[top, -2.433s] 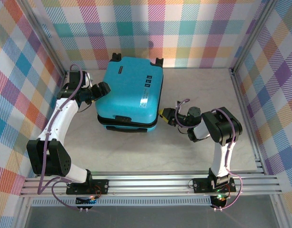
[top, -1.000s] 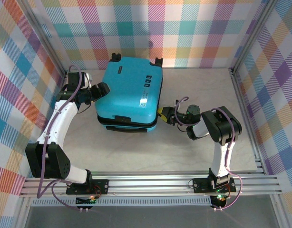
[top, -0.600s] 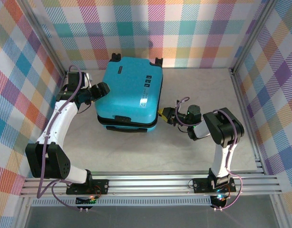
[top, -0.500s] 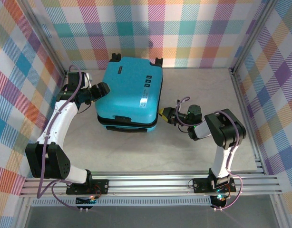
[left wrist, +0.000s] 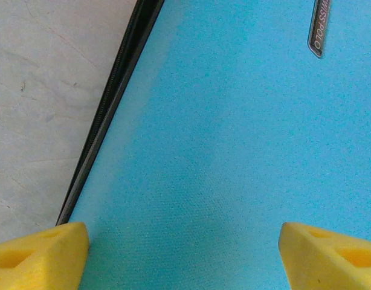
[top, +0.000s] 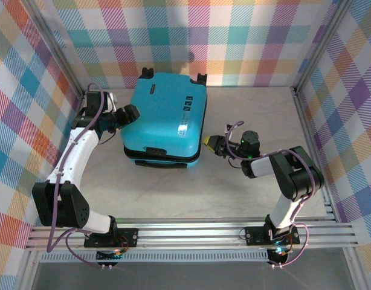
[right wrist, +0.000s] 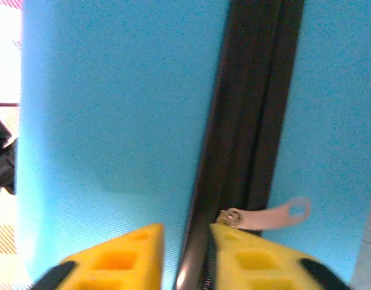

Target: Pack the luggage

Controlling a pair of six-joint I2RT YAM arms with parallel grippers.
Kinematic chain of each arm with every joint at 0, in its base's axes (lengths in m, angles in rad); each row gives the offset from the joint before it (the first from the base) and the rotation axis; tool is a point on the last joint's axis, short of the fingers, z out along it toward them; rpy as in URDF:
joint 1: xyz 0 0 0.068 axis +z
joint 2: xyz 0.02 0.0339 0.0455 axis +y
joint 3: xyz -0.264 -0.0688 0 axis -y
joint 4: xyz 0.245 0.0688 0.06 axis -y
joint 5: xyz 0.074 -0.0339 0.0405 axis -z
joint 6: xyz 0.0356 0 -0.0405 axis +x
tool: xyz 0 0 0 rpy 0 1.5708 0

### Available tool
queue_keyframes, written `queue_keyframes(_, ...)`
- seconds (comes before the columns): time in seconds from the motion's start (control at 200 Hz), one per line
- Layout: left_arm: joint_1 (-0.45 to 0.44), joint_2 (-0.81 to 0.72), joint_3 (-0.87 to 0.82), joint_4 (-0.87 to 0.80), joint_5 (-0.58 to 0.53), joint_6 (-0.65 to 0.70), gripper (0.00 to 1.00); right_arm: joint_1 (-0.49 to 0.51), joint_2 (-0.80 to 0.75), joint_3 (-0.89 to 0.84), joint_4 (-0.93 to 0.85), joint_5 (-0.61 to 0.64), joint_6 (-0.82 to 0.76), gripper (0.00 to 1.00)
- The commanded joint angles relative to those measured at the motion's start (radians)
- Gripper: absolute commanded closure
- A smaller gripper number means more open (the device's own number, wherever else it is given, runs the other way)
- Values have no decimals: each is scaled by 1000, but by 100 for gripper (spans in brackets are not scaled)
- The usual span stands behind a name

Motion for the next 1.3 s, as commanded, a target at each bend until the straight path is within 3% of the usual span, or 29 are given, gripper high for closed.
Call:
queue_keyframes(0.0,-5,-26,-13,-8,24,10,18,-7,-19,11,-91,13,-71,66)
queue_keyframes(0.195,-5,-26,-12,-10,26,11,18,-12,48,11,-28,15,-46,55)
queue_keyframes(0.58,-5,-32,-8,-20,18,16,18,-14,280,26,326,-17,136,51)
queue_keyframes(1.295,-5,-34,-13,-19,18,20,18,-14,230,45,328,-18,205,53)
